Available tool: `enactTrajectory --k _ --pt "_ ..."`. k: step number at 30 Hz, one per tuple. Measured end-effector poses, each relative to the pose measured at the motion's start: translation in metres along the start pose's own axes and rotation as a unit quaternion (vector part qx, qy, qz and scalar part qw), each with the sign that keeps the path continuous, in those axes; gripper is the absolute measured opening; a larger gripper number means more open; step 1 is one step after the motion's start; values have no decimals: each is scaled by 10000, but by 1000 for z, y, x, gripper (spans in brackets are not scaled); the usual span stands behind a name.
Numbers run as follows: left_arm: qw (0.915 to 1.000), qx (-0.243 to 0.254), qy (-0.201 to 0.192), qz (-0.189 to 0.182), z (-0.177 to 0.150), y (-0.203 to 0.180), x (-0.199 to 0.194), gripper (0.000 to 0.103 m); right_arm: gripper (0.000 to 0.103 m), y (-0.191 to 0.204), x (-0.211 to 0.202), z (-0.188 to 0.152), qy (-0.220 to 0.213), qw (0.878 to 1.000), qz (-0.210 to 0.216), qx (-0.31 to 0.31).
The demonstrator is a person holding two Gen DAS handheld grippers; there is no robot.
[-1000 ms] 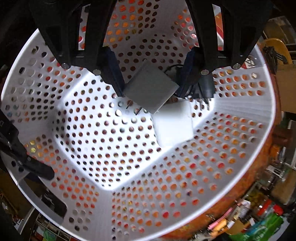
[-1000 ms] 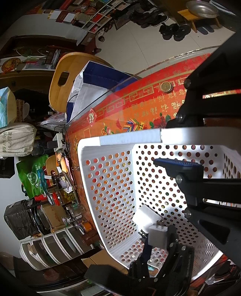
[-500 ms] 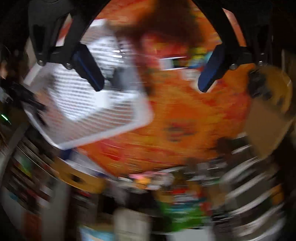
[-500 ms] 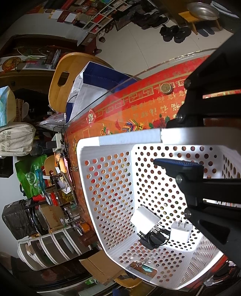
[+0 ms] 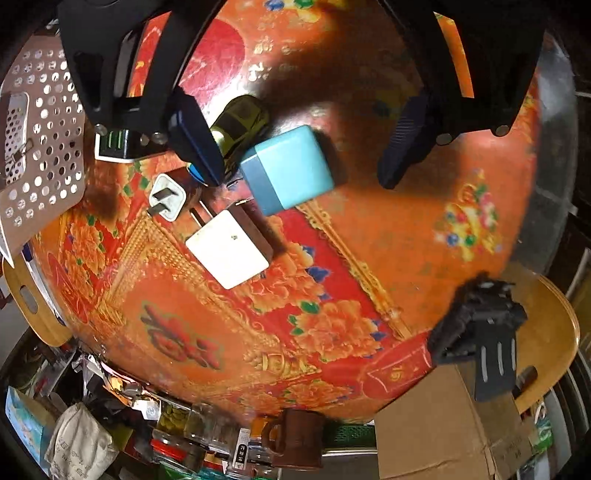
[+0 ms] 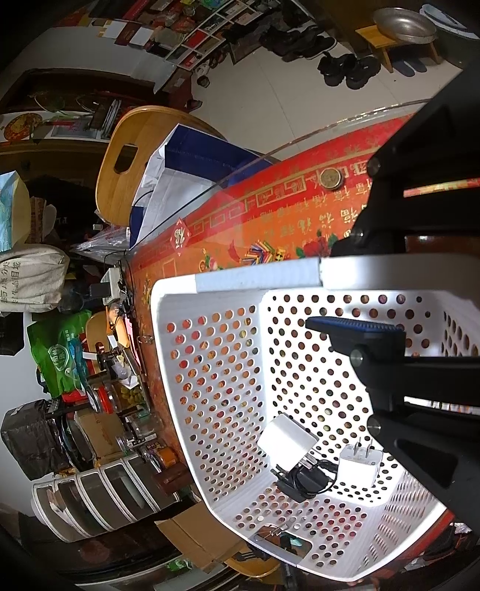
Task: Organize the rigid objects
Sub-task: 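Grasp the light blue cube charger with the left tool, then carry the light blue charger into the basket and release it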
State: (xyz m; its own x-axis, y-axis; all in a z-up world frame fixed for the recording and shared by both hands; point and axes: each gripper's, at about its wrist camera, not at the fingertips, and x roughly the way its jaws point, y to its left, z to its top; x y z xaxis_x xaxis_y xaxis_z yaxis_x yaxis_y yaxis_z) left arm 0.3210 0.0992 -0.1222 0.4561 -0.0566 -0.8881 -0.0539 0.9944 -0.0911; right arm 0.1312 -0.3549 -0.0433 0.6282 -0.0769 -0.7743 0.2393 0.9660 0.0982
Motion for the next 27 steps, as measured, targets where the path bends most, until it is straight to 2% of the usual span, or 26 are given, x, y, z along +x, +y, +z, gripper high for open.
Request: enactTrajectory --k 5,8,11,15,20,25,27 --pt "9995 -317 8 -87 -1 3 19 70 20 -1 0 0 4 10000 -15 1" --pt "9997 -211 -55 96 0 -5 25 66 20 -1 -1 0 12 10000 -28 -5" --pt "9997 -83 -132 199 -1 -10 25 56 20 -1 -1 1 10 10000 -30 -1" --pt "9996 -46 -198 204 -5 -10 19 56 20 -2 -1 1 9 10000 -25 3" --pt "9967 28 -765 282 -9 -9 -17 56 20 -2 -1 1 6 10000 -19 -7" --pt "9869 104 -1417 762 -5 -13 -60 56 20 -2 -2 1 -8 10000 5 -11" --pt "9851 159 -1528 769 -3 -19 -74 56 20 -2 -2 1 -14 10000 15 -10"
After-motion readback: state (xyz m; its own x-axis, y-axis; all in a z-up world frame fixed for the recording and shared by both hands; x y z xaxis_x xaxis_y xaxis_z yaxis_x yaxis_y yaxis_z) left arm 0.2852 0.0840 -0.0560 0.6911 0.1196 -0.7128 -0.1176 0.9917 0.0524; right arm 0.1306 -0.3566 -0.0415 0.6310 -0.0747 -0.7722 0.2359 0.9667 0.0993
